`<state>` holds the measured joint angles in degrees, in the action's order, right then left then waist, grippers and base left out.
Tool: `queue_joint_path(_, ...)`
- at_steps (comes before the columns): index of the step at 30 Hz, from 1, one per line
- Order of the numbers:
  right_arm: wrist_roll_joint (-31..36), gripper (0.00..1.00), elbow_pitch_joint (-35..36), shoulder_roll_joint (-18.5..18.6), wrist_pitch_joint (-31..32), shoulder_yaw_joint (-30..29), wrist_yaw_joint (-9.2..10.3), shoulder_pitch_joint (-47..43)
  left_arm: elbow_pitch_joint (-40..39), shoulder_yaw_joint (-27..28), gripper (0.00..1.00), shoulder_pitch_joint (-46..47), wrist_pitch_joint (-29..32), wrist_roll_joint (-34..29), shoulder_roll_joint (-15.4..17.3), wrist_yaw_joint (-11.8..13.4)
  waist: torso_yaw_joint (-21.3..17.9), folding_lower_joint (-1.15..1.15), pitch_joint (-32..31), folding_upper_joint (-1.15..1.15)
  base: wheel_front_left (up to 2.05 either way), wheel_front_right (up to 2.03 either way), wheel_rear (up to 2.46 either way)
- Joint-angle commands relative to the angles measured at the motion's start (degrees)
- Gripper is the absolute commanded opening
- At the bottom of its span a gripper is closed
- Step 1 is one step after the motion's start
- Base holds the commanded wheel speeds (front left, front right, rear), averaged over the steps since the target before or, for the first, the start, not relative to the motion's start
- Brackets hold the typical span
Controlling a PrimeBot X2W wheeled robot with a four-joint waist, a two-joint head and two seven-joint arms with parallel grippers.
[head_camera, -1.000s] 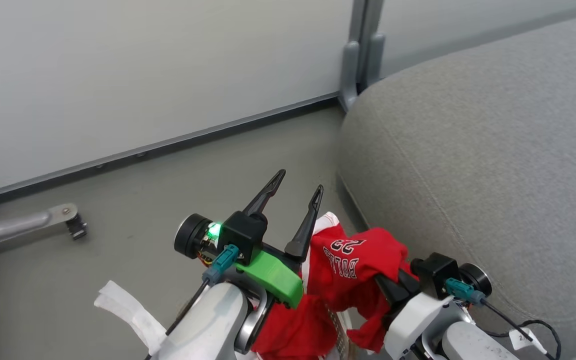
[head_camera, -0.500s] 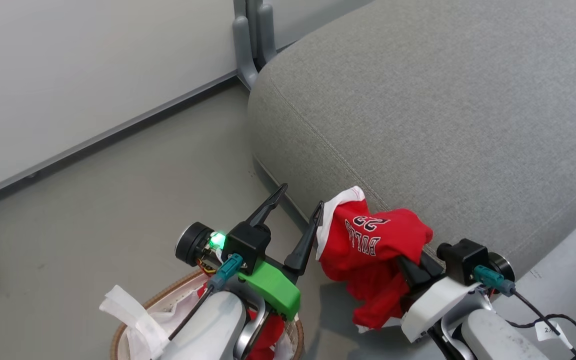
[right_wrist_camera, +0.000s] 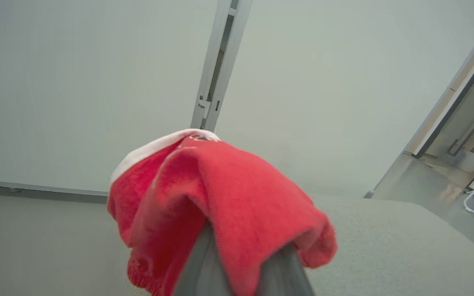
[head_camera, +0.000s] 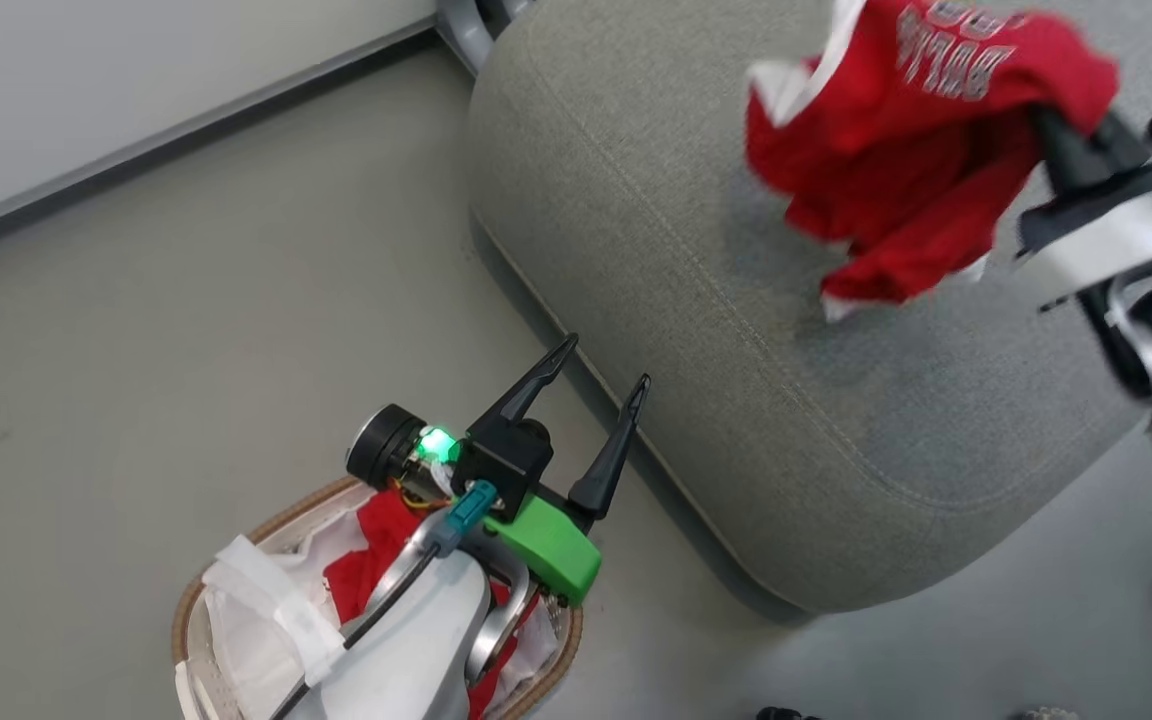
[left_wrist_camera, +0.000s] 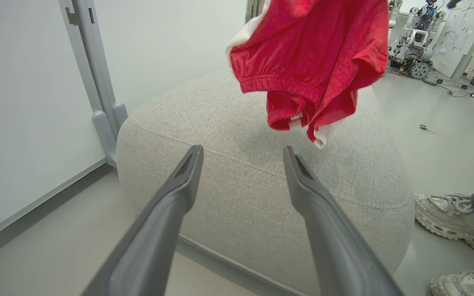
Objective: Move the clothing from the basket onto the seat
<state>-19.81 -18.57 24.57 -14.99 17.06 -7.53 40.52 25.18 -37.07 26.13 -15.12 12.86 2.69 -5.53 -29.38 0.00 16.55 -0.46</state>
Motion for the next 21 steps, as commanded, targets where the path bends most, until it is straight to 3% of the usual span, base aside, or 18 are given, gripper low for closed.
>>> queue_joint_path(1, 0.64, 0.0, -1.33, 1.43, -0.28, -1.12, 0.08, 2.72, 0.19, 0.15, 1.0, 1.63, -0.04, -0.92, 0.39, -0.26, 3.78, 0.0, 4.58, 0.46, 0.0, 0.0, 0.0)
queue_joint_path(10, 3.82, 0.0, -12.56, 9.43, -0.28, -5.63, 0.08, 15.75, 0.11, 0.3, 1.0, 6.26, -0.04, -2.51, 0.35, -0.82, 10.85, 0.0, 12.89, 0.46, 0.0, 0.0, 0.0)
queue_joint_path(21, 3.52, 0.0, -22.09, 5.19, -0.29, -12.74, 0.08, 13.01, 0.14, 1.08, 1.0, 7.26, -0.04, -3.64, 0.33, -0.67, 15.06, 0.0, 16.87, 0.46, 0.0, 0.0, 0.0)
